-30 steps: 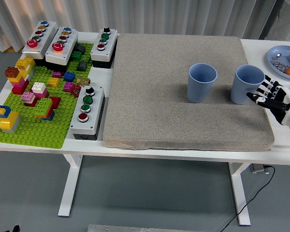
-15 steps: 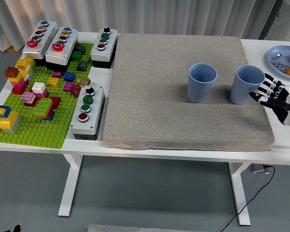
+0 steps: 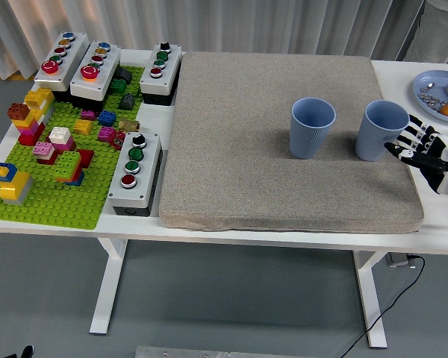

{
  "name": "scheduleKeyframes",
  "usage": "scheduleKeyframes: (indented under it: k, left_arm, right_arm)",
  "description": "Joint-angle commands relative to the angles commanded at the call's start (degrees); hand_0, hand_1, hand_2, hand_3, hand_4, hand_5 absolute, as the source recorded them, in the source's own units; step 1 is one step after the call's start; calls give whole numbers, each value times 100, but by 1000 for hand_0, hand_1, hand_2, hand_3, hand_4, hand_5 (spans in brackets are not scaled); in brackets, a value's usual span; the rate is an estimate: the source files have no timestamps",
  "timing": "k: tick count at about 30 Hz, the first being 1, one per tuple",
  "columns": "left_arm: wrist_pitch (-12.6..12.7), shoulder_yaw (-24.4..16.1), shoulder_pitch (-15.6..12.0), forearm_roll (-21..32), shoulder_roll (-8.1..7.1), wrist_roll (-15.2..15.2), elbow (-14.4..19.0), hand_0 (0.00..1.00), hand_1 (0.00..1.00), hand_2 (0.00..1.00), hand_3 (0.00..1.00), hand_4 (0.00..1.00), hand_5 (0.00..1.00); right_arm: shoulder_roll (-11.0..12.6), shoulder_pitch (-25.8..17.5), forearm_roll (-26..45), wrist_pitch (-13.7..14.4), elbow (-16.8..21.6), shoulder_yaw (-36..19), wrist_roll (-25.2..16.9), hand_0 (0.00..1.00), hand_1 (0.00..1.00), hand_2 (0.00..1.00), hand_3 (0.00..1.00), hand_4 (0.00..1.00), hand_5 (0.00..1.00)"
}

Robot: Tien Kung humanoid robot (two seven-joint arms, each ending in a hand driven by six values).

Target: Pick cup pour cup place

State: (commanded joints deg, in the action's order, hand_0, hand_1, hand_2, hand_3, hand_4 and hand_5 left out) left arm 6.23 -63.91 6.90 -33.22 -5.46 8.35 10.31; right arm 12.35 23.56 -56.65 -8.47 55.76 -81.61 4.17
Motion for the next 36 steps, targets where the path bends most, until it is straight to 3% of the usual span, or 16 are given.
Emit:
scheduleKeyframes:
  k: [36]
  left_arm:
    - [-22, 72, 51, 21, 1, -12, 0, 687, 711, 738, 655, 486, 997]
  right_arm:
    - [-136, 330, 10, 11, -395, 48, -44, 925, 873, 923, 933, 829, 305]
